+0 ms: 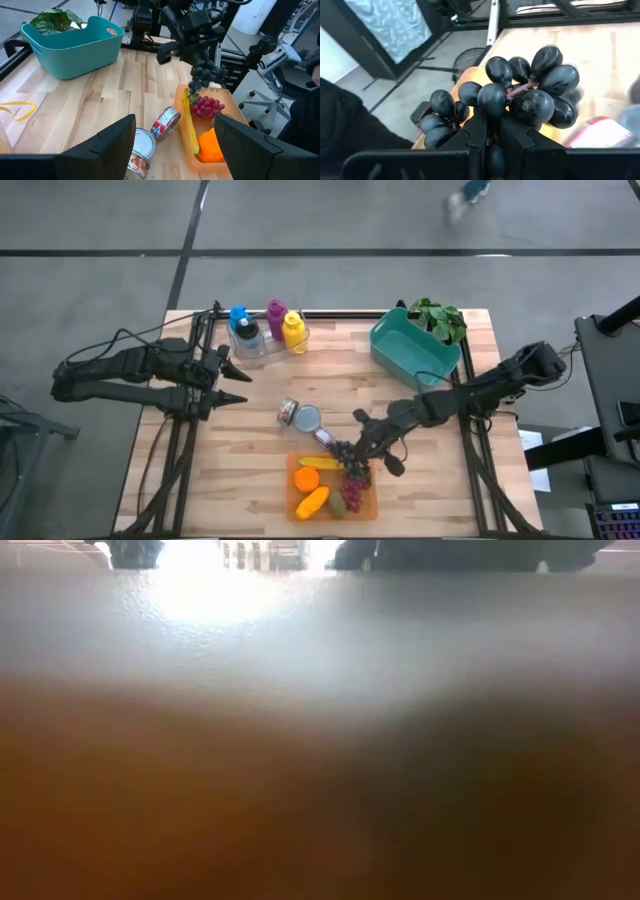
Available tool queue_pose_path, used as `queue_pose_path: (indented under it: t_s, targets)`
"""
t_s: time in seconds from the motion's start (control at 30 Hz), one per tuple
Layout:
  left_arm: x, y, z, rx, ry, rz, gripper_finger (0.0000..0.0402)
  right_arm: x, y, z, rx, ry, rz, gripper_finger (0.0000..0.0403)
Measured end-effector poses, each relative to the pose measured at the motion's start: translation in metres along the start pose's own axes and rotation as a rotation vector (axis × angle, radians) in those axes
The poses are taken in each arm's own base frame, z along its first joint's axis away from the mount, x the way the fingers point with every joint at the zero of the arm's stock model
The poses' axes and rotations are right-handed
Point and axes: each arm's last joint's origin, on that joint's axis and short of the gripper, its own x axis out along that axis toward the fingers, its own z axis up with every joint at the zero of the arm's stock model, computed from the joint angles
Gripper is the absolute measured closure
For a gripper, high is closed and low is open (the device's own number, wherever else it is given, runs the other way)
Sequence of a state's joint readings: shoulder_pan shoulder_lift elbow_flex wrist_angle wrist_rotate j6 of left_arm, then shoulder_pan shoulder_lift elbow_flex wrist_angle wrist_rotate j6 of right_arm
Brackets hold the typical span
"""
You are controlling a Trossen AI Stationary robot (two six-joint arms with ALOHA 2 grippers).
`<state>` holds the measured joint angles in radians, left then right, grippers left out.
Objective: Pick & Place Food Item
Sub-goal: Put the black grapes into the orange bin
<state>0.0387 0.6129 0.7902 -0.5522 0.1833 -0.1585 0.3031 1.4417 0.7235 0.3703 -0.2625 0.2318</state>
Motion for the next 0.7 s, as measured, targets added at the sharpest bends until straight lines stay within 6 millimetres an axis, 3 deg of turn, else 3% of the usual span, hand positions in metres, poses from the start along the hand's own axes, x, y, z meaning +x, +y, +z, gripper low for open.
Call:
queue_pose_path:
  t_s: [0.57,0.7]
  targets:
    - [0.000,0.000,0.000,0.000,0.000,0.000,0.0126,0.059,-0.013,-0.012,0.198,0.164,0.161,0.0371]
    - [0.000,0.000,0.000,0.000,0.000,0.000,0.0126,0.067,-0.014,-0.012,0.211,0.178,0.193,0.0351]
